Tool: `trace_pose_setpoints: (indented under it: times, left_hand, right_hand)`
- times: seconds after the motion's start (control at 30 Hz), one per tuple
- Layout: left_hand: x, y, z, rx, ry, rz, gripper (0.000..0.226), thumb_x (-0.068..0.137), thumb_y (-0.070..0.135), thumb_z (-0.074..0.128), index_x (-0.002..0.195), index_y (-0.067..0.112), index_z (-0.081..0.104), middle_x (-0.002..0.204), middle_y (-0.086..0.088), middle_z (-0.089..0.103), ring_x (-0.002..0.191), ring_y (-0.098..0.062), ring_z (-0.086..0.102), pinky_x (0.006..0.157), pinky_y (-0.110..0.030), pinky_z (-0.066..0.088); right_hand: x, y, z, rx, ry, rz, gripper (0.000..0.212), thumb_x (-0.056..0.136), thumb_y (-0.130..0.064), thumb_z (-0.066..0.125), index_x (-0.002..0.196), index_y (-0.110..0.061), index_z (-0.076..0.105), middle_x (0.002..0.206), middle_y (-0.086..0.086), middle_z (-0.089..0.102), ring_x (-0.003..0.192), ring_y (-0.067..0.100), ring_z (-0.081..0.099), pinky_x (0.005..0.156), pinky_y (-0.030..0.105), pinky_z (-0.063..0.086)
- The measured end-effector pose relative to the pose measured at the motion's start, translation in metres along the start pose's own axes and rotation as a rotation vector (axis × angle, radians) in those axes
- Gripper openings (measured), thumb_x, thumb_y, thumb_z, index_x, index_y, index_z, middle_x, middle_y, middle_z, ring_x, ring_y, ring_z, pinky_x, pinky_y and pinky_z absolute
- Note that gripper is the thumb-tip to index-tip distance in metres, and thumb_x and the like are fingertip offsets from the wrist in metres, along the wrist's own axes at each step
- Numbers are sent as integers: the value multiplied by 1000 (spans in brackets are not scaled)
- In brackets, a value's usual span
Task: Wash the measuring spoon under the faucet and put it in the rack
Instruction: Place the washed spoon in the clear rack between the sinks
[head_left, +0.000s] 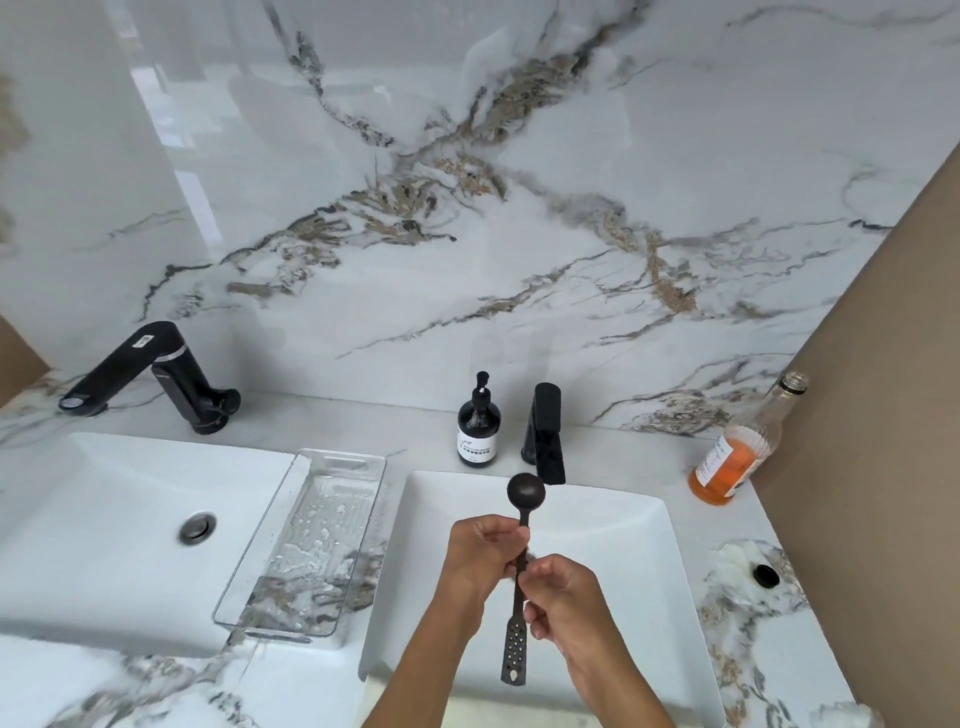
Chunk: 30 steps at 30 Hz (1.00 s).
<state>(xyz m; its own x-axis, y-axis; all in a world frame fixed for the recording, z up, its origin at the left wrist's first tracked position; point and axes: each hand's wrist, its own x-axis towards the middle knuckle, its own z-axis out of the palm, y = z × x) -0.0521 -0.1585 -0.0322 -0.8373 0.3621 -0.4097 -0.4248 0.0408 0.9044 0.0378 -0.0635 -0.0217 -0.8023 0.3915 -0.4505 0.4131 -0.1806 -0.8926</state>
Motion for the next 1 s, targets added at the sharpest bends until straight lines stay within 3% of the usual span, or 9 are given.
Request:
trace_pose_setpoints:
  times: [0.3, 0.4, 0.6, 0.7, 0.77, 0.87, 1.0]
  left_hand:
    - [-6, 14, -86, 92, 247, 9, 7, 86, 3, 70, 82, 3, 75, 64, -5, 68, 59, -14, 63, 62, -24, 54]
    - [4, 20, -125, 101, 302, 20, 8, 86, 0, 70, 79, 1, 74, 61, -7, 67, 50, -13, 58, 54, -21, 51]
    - [42, 17, -209, 229, 317, -13, 8, 85, -3, 67, 78, -2, 72, 67, -14, 68, 59, -22, 61, 66, -39, 60]
    - [60, 9, -237, 324, 316, -46, 10, 86, -2, 66, 77, -1, 70, 69, -14, 68, 61, -23, 62, 71, -45, 61]
    - [71, 4, -248, 382, 310, -62, 14, 86, -2, 66, 73, 3, 69, 68, -10, 68, 63, -24, 63, 73, -45, 61]
    - [84, 0, -257, 479, 278, -61, 17, 84, -2, 65, 71, 8, 70, 70, -9, 70, 68, -24, 65, 75, -41, 61]
    - [102, -4, -263, 547, 226, -87, 12, 83, -1, 64, 77, 4, 73, 76, -12, 73, 76, -30, 71, 73, -39, 61]
  right_hand:
    - [20, -2, 81, -78, -185, 7, 10, 92, 4, 57, 84, 4, 63, 56, 7, 57, 49, 17, 53, 45, 27, 40]
    - [29, -7, 120, -100, -201, 10, 11, 91, 4, 56, 84, 3, 64, 54, 5, 57, 44, 13, 51, 43, 24, 39]
    - [57, 1, 211, -230, -140, 77, 13, 93, -1, 53, 86, 1, 63, 58, 10, 61, 46, 18, 52, 46, 27, 42]
    - [69, 9, 247, -343, -62, 100, 15, 93, -1, 49, 91, 5, 63, 65, 13, 64, 38, 13, 56, 40, 21, 44]
    - [76, 14, 269, -417, -20, 80, 17, 92, 3, 45, 85, 6, 60, 68, 15, 62, 44, 15, 62, 42, 27, 50]
    - [87, 22, 289, -559, 37, 46, 22, 90, 4, 41, 73, -7, 50, 70, 13, 60, 66, 31, 71, 59, 43, 58]
    - [103, 31, 298, -621, 83, 83, 21, 89, 5, 40, 76, -6, 52, 81, 20, 66, 76, 35, 70, 69, 49, 58]
